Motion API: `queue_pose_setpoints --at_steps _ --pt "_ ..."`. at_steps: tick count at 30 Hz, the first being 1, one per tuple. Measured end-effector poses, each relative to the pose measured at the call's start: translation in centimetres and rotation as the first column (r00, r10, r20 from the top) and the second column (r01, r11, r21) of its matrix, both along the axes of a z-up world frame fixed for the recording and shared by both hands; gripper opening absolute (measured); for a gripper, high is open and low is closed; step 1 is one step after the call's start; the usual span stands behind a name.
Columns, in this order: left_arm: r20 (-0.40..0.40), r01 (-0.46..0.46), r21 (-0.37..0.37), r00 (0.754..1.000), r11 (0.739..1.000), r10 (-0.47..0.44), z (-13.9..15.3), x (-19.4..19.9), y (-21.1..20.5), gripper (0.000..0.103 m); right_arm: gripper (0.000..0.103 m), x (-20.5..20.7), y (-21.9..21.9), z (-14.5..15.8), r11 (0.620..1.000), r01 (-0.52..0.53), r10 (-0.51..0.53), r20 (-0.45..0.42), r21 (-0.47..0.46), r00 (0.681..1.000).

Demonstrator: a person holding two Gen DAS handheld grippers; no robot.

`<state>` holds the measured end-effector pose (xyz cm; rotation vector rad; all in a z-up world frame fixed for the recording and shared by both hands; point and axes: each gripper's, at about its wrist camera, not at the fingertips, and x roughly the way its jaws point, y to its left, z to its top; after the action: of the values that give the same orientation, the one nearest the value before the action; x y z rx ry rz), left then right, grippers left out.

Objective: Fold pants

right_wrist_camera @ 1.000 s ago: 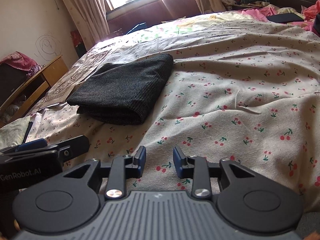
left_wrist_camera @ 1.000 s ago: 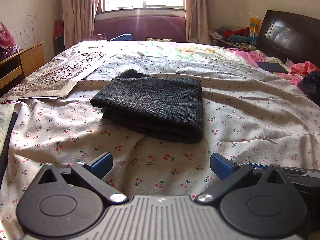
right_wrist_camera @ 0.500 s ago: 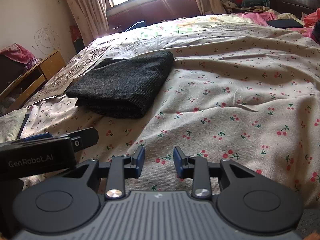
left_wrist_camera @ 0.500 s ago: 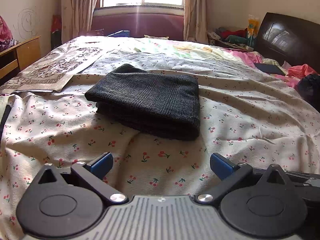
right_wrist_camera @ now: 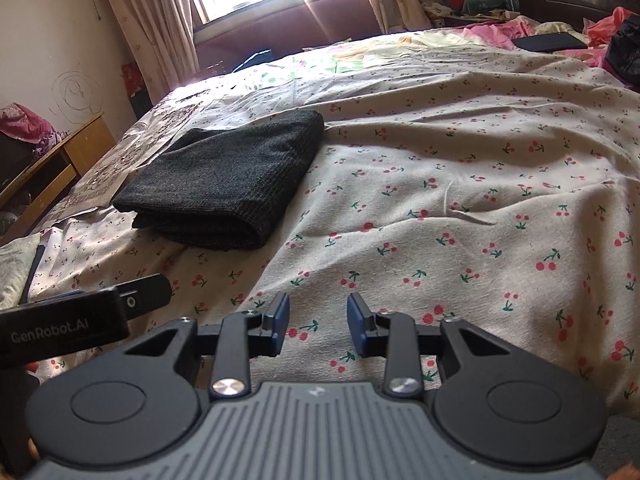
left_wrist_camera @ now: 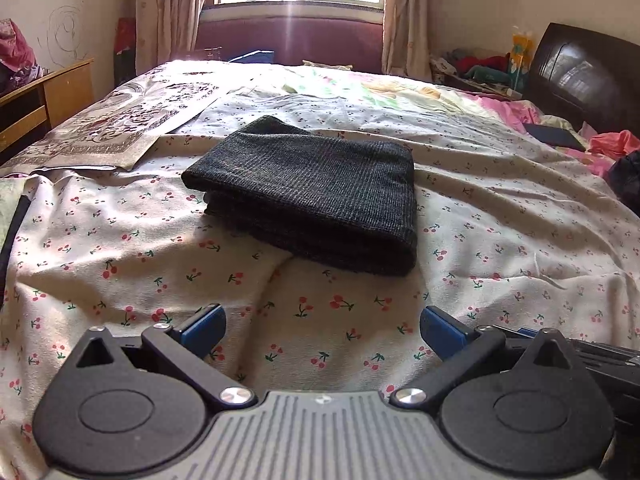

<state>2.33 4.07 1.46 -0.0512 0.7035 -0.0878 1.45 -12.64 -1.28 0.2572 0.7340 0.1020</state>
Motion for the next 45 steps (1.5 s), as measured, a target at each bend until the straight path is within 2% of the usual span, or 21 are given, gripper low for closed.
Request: queue_pose_setpoints --at_steps 15,37,45 --pt "-0.008 0.025 0.056 1.000 0.998 -0.024 -0.13 -0.06 -0.82 0.103 0.034 0.24 0.04 -0.23 1.000 -0.020 0.020 -0.016 0.014 1.000" --pt "-0.008 0.007 0.046 1.000 0.999 -0.007 -0.11 -0.01 -0.53 0.103 0.034 0.32 0.05 -0.41 1.000 -0.018 0.019 -0.026 0.009 1.000" --pt "-0.014 -0.001 0.070 1.000 0.998 0.002 -0.21 0.04 -0.77 0.103 0.034 0.28 -0.43 -0.25 1.000 0.005 -0.005 -0.019 0.023 1.000"
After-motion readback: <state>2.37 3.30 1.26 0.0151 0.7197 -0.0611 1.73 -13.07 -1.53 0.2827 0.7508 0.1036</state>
